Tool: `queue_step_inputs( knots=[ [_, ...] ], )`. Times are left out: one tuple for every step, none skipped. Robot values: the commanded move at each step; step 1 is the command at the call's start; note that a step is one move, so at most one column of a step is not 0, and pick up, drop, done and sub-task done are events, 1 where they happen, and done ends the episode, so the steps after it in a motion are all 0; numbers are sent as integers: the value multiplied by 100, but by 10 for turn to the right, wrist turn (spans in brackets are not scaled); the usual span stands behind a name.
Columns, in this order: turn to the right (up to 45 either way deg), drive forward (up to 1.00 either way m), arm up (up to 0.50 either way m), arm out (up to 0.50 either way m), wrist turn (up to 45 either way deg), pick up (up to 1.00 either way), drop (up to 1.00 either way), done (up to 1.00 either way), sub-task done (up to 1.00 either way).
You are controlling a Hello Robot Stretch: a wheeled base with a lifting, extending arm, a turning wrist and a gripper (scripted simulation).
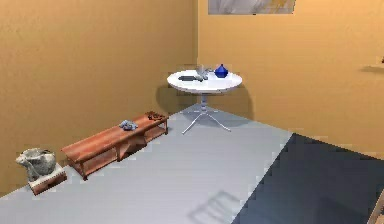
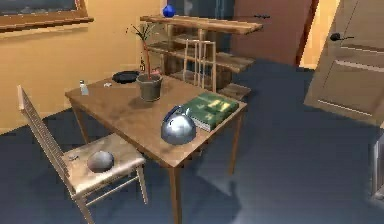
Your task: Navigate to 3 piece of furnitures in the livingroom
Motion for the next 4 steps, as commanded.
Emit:
queue_step_inputs(
  knots=[
    [0,95,0,0,0,0,0,0,0],
    [390,0,0,0,0,0,0,0,0],
    [0,30,0,0,0,0,0,0,0],
    [180,0,0,0,0,0,0,0,0]
  ],
)
